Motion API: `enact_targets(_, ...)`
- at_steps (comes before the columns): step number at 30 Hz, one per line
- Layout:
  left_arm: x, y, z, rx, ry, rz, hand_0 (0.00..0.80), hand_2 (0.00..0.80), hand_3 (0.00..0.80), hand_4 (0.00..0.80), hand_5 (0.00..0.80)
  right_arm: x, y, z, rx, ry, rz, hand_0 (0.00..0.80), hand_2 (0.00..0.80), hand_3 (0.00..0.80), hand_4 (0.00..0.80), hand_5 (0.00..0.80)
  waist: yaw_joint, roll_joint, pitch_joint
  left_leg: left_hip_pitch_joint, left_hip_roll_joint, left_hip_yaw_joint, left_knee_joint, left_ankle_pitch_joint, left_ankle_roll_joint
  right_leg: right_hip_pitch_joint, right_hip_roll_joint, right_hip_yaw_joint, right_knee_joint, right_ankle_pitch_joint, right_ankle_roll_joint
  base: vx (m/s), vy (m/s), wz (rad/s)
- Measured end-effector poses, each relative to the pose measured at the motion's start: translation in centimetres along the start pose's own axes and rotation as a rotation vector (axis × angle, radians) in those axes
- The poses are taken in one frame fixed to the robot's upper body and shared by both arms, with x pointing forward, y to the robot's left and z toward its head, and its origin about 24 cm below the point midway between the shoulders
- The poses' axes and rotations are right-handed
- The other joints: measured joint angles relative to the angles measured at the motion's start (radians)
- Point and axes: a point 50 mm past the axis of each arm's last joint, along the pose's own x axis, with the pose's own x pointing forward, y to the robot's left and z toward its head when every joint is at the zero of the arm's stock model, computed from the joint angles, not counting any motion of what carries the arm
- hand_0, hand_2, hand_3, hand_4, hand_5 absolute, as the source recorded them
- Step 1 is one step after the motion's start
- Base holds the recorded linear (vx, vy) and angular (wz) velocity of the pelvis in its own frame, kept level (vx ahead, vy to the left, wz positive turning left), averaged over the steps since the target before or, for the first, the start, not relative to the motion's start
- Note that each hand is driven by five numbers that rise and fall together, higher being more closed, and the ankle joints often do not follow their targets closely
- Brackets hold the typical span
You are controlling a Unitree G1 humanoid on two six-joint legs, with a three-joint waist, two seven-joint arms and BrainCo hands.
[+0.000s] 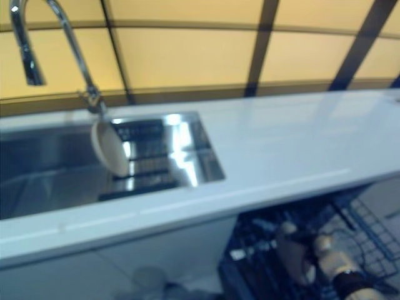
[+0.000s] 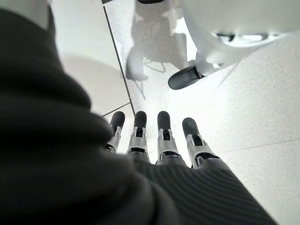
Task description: Take plates into dishwasher
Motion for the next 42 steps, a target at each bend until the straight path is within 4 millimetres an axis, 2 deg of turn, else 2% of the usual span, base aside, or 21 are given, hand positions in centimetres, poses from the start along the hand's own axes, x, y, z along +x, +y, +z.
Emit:
enact_targets(6,0.0,-0.1,0.0,0.019,0.001,-0.008,0.000,0.000,0.000,0.000,0.000,0.6,0.6,-0.5,0.002,0.049,0.003,0.800,0.800,0.800,0.800,0.800,0.009,0.006,-0.003,-0.003,-0.001,-0.010,0.000,0.001,0.001,0.002,-0.003,-0.010,0.000,-0.002,-0.002,-0.004,-0.008,0.05)
enact_targets(12,0.0,-0.1,0.2,0.029,-0.005,-0.011,0.000,0.000,0.000,0.000,0.000,0.9,1.4,-1.5,0.005,0.101,0.009,0.800,0.800,0.800,0.800,0.800,0.027,0.026,-0.009,-0.018,-0.001,-0.026,0.004,0.002,0.001,-0.004,-0.004,-0.022,0.000,-0.003,-0.002,0.002,-0.005,0.05)
enact_targets(33,0.0,-0.3,0.4,0.047,-0.009,-0.018,0.000,0.000,0.000,0.000,0.000,1.0,0.8,-1.8,-0.034,0.131,-0.023,0.800,0.800,0.800,0.800,0.800,0.028,0.048,-0.002,-0.032,-0.001,-0.049,0.005,0.003,0.002,-0.006,-0.006,-0.039,0.000,-0.010,-0.003,0.000,-0.001,0.03)
enact_targets(34,0.0,-0.3,0.4,0.047,-0.009,-0.018,0.000,0.000,0.000,0.000,0.000,1.1,0.8,-1.8,-0.033,0.131,-0.024,0.518,0.518,0.518,0.518,0.518,0.028,0.049,-0.001,-0.032,-0.001,-0.049,0.005,0.003,0.002,-0.006,-0.006,-0.039,0.000,-0.010,-0.003,0.000,0.000,0.00)
enact_targets(35,0.0,-0.3,0.5,0.047,-0.011,-0.017,0.000,0.000,0.000,0.000,0.000,1.1,0.7,-1.8,-0.033,0.131,-0.025,0.000,0.000,0.000,0.000,0.000,0.028,0.049,0.000,-0.032,-0.001,-0.049,0.005,0.003,0.002,-0.006,-0.006,-0.039,0.000,-0.010,-0.003,0.000,0.000,0.00)
enact_targets(42,0.0,-0.3,0.7,0.046,-0.017,-0.017,0.000,0.000,0.000,0.000,0.000,1.1,0.7,-1.6,-0.031,0.127,-0.021,0.000,0.000,0.000,0.000,0.000,0.027,0.057,0.011,-0.032,-0.001,-0.049,0.005,0.003,0.002,-0.006,-0.005,-0.039,0.000,-0.010,-0.003,0.000,0.000,0.00)
